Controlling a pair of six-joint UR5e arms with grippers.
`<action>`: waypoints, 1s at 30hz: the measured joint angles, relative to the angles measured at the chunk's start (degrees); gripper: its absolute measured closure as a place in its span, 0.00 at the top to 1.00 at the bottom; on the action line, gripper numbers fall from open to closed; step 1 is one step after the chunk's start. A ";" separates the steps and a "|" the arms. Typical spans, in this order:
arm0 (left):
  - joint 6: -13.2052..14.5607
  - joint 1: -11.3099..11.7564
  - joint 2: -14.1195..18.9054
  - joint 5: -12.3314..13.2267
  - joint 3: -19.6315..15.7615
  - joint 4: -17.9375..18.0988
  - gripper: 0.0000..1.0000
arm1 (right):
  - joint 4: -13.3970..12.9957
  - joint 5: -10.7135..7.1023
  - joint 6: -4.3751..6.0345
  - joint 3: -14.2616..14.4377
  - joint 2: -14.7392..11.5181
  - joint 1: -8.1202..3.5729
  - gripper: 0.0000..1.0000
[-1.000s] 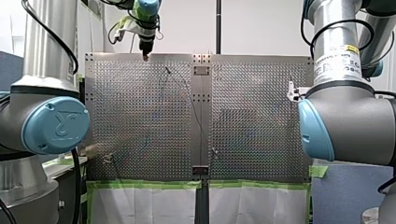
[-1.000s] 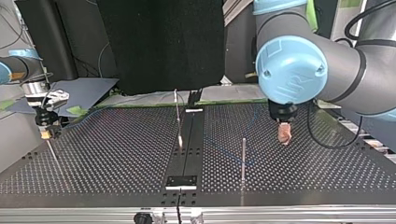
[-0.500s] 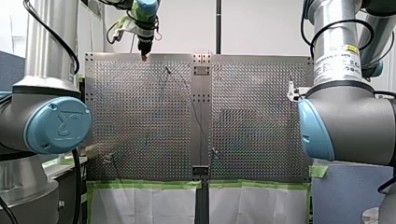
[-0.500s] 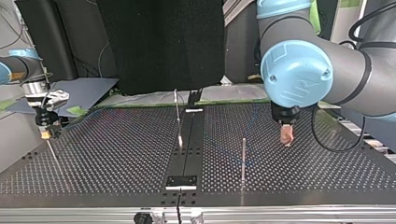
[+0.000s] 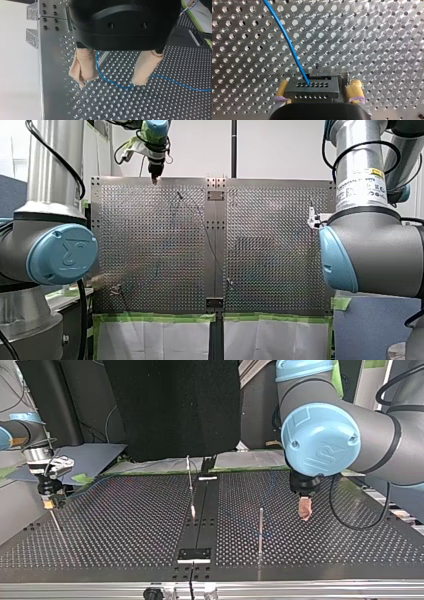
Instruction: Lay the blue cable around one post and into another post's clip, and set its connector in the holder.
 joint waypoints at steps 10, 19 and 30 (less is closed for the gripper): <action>4.00 0.04 -0.01 0.20 0.35 0.58 1.00 | 0.00 -0.01 0.00 0.01 0.00 0.00 0.98; 3.80 0.05 -0.01 0.24 0.38 0.58 1.00 | 0.00 -0.01 0.00 0.00 0.00 0.00 0.98; -0.06 0.06 0.00 0.05 -0.27 1.44 1.00 | 0.00 0.00 0.00 0.00 0.00 0.00 0.98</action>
